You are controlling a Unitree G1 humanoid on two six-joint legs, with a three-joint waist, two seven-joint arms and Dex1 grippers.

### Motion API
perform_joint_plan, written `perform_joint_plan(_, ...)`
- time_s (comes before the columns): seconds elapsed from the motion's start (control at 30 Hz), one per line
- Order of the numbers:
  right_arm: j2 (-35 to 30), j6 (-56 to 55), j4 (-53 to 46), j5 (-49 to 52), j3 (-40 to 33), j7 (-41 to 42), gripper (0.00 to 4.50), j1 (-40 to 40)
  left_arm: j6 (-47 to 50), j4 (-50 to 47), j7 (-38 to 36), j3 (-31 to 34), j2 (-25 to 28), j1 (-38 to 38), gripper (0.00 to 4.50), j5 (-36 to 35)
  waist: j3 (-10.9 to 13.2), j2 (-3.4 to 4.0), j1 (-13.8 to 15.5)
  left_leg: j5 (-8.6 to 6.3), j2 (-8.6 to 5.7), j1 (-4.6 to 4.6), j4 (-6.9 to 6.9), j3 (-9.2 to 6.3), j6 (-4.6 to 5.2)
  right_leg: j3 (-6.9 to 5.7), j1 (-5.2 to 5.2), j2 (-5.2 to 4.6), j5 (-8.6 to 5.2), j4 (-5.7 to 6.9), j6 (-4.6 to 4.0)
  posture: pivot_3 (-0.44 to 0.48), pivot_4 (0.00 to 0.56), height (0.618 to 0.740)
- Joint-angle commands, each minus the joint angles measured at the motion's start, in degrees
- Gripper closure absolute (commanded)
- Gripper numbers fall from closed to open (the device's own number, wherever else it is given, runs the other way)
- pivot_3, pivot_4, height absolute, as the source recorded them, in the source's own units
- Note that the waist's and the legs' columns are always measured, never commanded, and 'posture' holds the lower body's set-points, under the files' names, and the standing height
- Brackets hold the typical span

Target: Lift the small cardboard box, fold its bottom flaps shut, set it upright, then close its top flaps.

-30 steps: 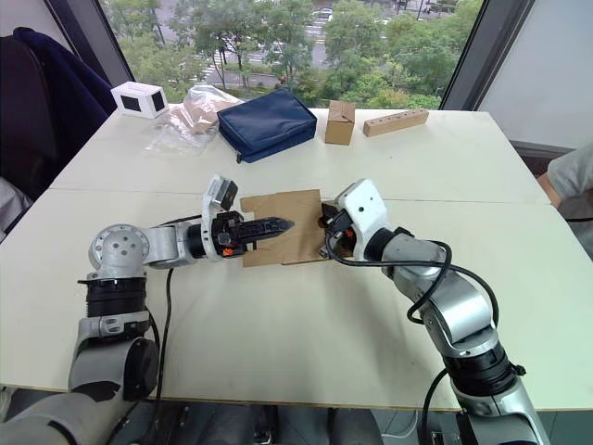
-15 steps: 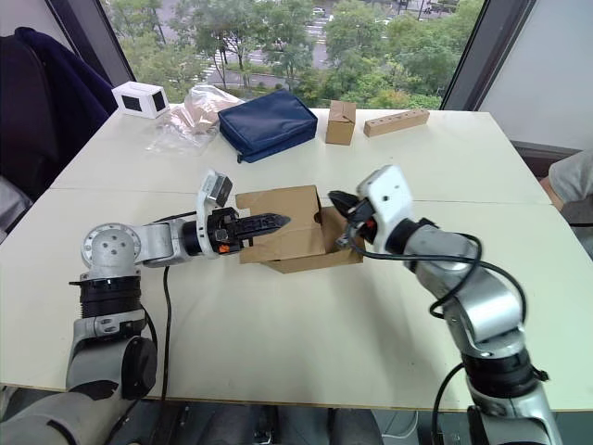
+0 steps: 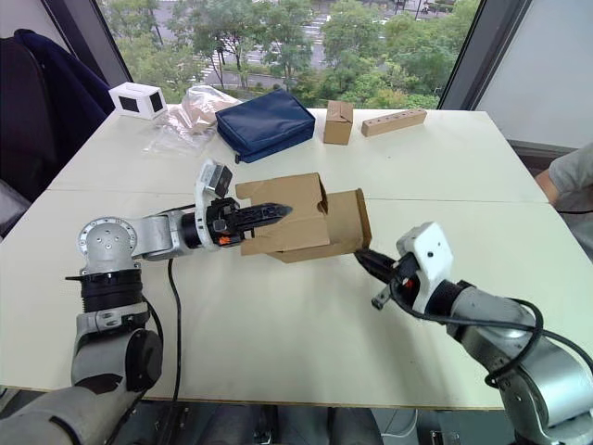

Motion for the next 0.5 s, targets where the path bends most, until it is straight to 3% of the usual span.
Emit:
perform_joint_plan(0.03,1.14,-0.58,-2.60,1.46,1.85,-1.99,4.50,-2.04,0.32,-0.36,-0.62,-0.14,0.39,-1.68,4.48,-1.99,0.00,0.00,0.04,0.00,0.00,0.00,0.00,0.00,0.00,0.00,0.00,0.01,0.00,0.00,0.00,0.000,0.150,0.740)
perform_joint_plan(0.5,1.63,-1.43,0.41,1.20,8.29,-3.04,4.50,-10.27,-2.97,-0.23,-6.35,-3.28,3.43,2.41,4.48,-0.41,0.01,-0.01,0.19,0.12,-0.03,-0.02,0.00,0.01,-0.20,-0.01,0.04,0.00,-0.01,-0.12,-0.01,0.000,0.150,0.740)
